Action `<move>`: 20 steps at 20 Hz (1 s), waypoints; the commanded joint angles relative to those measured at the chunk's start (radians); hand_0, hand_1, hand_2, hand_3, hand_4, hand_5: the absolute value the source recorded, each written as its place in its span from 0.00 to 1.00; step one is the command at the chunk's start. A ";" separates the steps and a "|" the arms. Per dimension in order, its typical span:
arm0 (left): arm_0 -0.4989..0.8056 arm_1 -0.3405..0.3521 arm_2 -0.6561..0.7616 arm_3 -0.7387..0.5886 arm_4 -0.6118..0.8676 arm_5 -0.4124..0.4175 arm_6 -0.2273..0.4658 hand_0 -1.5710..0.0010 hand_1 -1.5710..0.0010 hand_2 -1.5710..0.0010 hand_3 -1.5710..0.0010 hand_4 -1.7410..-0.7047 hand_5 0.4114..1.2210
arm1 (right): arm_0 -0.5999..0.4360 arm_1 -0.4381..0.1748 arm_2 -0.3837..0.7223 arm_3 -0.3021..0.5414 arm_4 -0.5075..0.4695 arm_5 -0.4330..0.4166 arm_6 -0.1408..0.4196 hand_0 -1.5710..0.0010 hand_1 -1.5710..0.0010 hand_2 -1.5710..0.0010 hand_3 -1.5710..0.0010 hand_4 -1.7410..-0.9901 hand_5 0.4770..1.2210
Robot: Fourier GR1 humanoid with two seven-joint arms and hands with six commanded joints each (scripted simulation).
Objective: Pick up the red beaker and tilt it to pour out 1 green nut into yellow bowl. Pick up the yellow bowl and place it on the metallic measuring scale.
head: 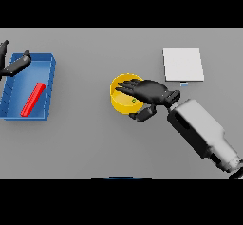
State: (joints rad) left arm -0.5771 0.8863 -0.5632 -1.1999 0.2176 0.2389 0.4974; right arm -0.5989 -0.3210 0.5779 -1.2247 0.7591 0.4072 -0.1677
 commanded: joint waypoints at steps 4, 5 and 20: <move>0.007 0.006 0.003 0.006 0.004 -0.009 -0.008 1.00 1.00 1.00 1.00 0.91 0.40 | -0.018 0.007 0.026 0.030 0.012 0.039 0.011 1.00 1.00 1.00 1.00 0.59 0.26; 0.008 0.004 0.000 0.006 0.001 -0.004 0.001 1.00 1.00 1.00 1.00 0.91 0.40 | -0.030 0.001 0.029 0.042 0.016 0.046 0.006 1.00 1.00 1.00 1.00 0.59 0.26; 0.007 0.013 0.012 -0.006 0.007 0.002 -0.015 1.00 1.00 1.00 1.00 0.91 0.39 | -0.078 0.009 0.098 0.084 0.040 0.138 0.024 0.28 0.30 0.31 0.45 0.18 0.86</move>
State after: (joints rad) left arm -0.5703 0.8991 -0.5515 -1.2056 0.2243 0.2410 0.4811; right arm -0.6774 -0.3122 0.6750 -1.1411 0.7971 0.5433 -0.1489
